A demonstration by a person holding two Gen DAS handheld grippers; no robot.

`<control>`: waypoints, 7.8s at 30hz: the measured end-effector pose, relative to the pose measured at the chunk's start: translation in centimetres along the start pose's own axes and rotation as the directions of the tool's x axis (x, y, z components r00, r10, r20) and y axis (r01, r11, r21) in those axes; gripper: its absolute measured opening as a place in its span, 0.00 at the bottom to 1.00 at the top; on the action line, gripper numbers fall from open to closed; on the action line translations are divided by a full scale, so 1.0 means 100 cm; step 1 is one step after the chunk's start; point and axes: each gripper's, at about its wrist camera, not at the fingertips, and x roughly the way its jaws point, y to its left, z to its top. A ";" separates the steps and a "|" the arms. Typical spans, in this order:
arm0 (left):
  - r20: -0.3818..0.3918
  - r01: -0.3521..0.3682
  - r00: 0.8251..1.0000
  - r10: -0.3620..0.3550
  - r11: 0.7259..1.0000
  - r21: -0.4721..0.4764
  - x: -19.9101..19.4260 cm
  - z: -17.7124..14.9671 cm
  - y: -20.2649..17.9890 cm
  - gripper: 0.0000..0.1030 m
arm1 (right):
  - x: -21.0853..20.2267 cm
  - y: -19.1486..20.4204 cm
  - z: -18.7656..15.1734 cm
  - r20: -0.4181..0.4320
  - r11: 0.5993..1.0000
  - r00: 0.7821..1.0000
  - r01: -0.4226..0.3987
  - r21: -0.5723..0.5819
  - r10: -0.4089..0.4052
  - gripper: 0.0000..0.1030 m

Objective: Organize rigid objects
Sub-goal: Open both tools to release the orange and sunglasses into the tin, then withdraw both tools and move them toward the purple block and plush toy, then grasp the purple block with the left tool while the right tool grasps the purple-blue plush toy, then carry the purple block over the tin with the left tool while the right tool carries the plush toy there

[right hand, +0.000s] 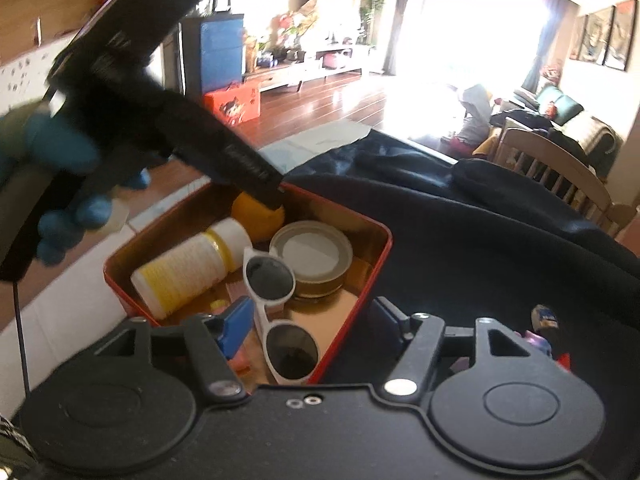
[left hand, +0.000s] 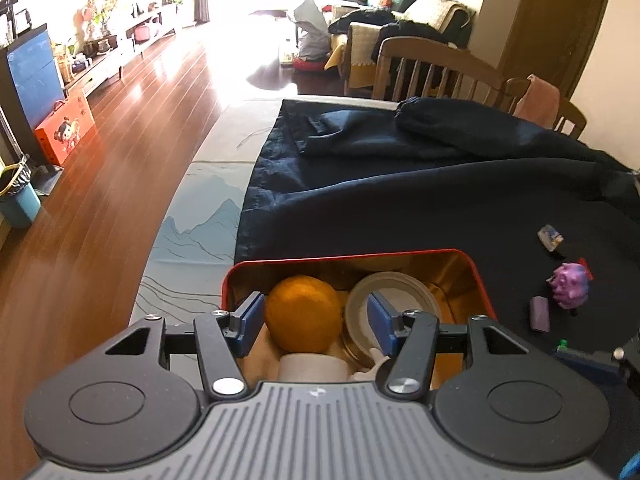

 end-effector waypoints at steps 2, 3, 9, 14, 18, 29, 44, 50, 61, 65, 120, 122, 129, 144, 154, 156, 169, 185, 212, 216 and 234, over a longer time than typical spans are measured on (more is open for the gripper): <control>0.009 0.004 1.000 -0.004 1.000 0.004 -0.006 -0.002 -0.002 0.57 | -0.008 -0.003 0.001 0.016 1.000 1.000 -0.003 0.028 0.002 0.67; 0.014 0.008 1.000 -0.008 1.000 0.004 -0.010 -0.004 -0.003 0.57 | -0.011 -0.004 0.000 0.022 0.999 1.000 -0.003 0.040 0.002 0.69; 0.041 0.025 0.999 -0.025 1.000 0.006 -0.032 -0.012 -0.004 0.58 | -0.032 -0.015 -0.004 0.057 0.991 0.998 0.005 0.132 -0.013 0.71; 0.061 0.046 0.997 -0.048 0.998 0.035 -0.048 -0.019 -0.011 0.63 | -0.049 -0.020 -0.010 0.086 0.982 0.995 0.024 0.189 -0.041 0.77; 0.079 0.070 0.994 -0.075 0.996 0.063 -0.063 -0.025 -0.020 0.63 | -0.060 -0.024 -0.013 0.106 0.972 0.992 0.041 0.232 -0.067 0.81; 0.107 0.118 0.986 -0.130 0.987 0.111 -0.090 -0.038 -0.042 0.81 | -0.089 -0.041 -0.032 0.138 0.948 0.985 0.056 0.314 -0.104 1.00; 0.115 0.127 0.984 -0.136 0.988 0.083 -0.083 -0.042 -0.100 0.82 | -0.109 -0.099 -0.069 0.107 0.945 0.986 0.087 0.316 -0.127 1.00; 0.101 0.131 0.985 -0.141 0.986 0.101 -0.067 -0.042 -0.138 0.82 | -0.105 -0.124 -0.082 0.085 0.955 0.992 0.068 0.288 -0.096 1.00; 0.056 0.101 0.993 -0.108 0.988 0.114 -0.025 -0.032 -0.194 0.82 | -0.090 -0.176 -0.099 0.051 0.964 0.996 0.056 0.259 -0.071 1.00; 0.038 0.091 0.995 -0.096 0.989 0.114 -0.009 -0.028 -0.207 0.82 | -0.079 -0.191 -0.101 0.035 0.969 0.998 0.044 0.244 -0.054 1.00; -0.140 0.095 0.987 -0.074 0.984 0.150 0.093 -0.023 -0.227 0.31 | 0.044 -0.200 -0.071 -0.069 0.951 0.988 -0.152 -0.271 0.139 0.51; -0.140 0.087 0.988 -0.065 0.983 0.161 0.094 -0.023 -0.229 0.25 | 0.043 -0.201 -0.070 -0.069 0.954 0.987 -0.161 -0.253 0.148 0.51; -0.144 0.062 0.989 -0.037 0.983 0.173 0.092 -0.026 -0.232 0.20 | 0.030 -0.199 -0.077 -0.036 0.971 0.991 -0.133 -0.201 0.128 0.50; -0.124 0.055 0.992 -0.038 0.989 0.135 0.058 -0.033 -0.229 0.20 | -0.017 -0.195 -0.088 0.007 0.994 0.995 -0.099 -0.054 0.100 0.50; -0.079 0.039 0.996 -0.033 0.996 0.076 0.015 -0.037 -0.219 0.20 | -0.054 -0.181 -0.084 0.035 0.996 0.995 -0.091 0.008 0.091 0.50; -0.071 0.036 0.997 -0.031 0.997 0.062 0.007 -0.038 -0.216 0.20 | -0.060 -0.177 -0.081 0.043 0.995 0.994 -0.097 0.009 0.097 0.50; -0.011 0.000 1.000 0.000 1.000 -0.021 -0.047 -0.043 -0.177 0.20 | -0.087 -0.134 -0.060 0.102 0.989 0.984 -0.141 -0.037 0.144 0.50; 0.016 -0.005 1.000 0.006 0.999 -0.035 -0.064 -0.036 -0.075 0.20 | -0.065 -0.059 -0.023 0.090 0.994 0.989 -0.114 0.000 0.113 0.50; -0.063 -0.065 0.996 0.065 0.998 0.014 0.003 -0.006 0.016 0.20 | 0.028 0.020 0.003 -0.061 0.995 0.993 -0.098 -0.029 0.096 0.50; -0.078 -0.070 0.994 0.071 0.997 0.011 0.010 -0.006 0.019 0.20 | 0.036 0.021 0.002 -0.081 0.994 0.991 -0.108 -0.020 0.106 0.50; -0.099 -0.088 0.991 0.086 0.996 -0.017 0.012 -0.016 0.020 0.20 | 0.042 0.019 -0.005 -0.109 0.987 0.981 -0.155 0.034 0.158 0.55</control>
